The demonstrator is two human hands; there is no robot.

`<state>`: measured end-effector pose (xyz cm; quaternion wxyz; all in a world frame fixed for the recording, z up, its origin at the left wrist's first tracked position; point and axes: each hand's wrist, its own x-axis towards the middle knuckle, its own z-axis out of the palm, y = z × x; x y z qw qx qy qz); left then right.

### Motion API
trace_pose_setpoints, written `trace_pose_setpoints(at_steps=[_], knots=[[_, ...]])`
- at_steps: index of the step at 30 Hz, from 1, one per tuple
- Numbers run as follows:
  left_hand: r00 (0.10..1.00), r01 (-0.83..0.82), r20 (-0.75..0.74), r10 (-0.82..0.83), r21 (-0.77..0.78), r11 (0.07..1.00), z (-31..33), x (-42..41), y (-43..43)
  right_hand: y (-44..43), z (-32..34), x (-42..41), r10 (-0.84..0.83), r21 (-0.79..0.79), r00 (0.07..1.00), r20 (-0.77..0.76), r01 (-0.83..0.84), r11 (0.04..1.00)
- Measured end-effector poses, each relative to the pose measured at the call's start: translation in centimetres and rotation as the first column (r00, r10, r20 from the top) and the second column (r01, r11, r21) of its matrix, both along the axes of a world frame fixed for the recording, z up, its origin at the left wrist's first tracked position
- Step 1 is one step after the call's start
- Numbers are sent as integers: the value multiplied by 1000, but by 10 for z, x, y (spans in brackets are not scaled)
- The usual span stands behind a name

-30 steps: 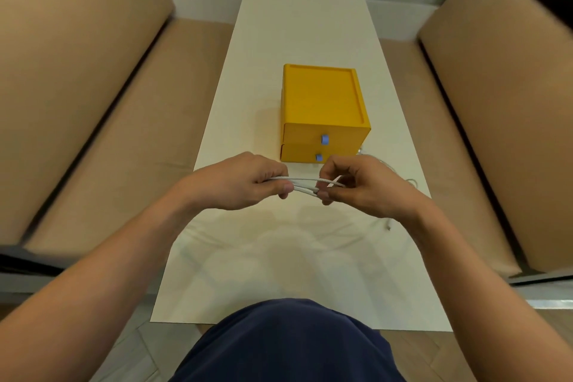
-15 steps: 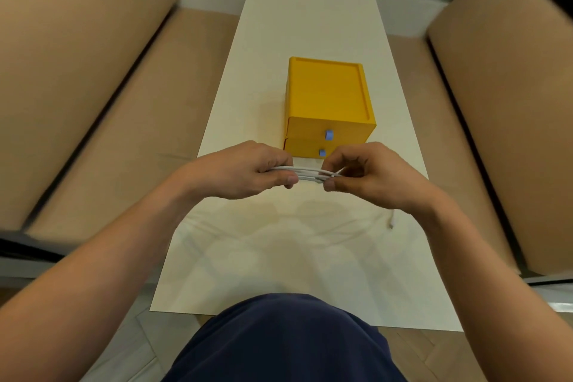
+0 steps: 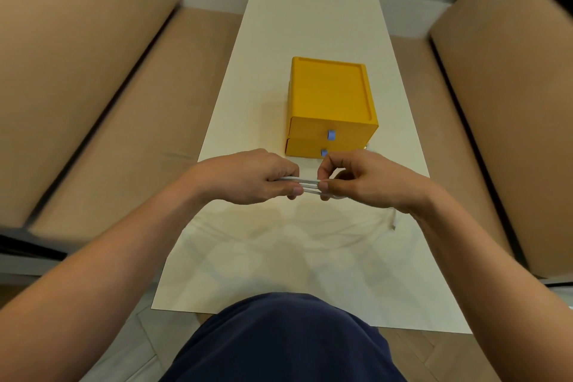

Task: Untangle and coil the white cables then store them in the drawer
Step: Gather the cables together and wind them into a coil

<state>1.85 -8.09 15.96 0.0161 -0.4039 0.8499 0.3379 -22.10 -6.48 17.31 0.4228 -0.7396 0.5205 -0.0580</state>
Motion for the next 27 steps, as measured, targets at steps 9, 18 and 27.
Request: trace_pose_setpoints(at_steps=[9, 18, 27], knots=[[991, -81, -106, 86, 56, 995, 6, 9, -3, 4, -4, -1, 16, -83, 999, -29, -18, 996], [971, -166, -169, 171, 44, 985, 0, 6, -10, 11, -2, 0, -142, -234, 989, 36, 146, 961], [957, -91, -238, 165, 293, 952, 2, 4, 8, -1, -40, 21, -543, -868, 840, 8, 275, 413]])
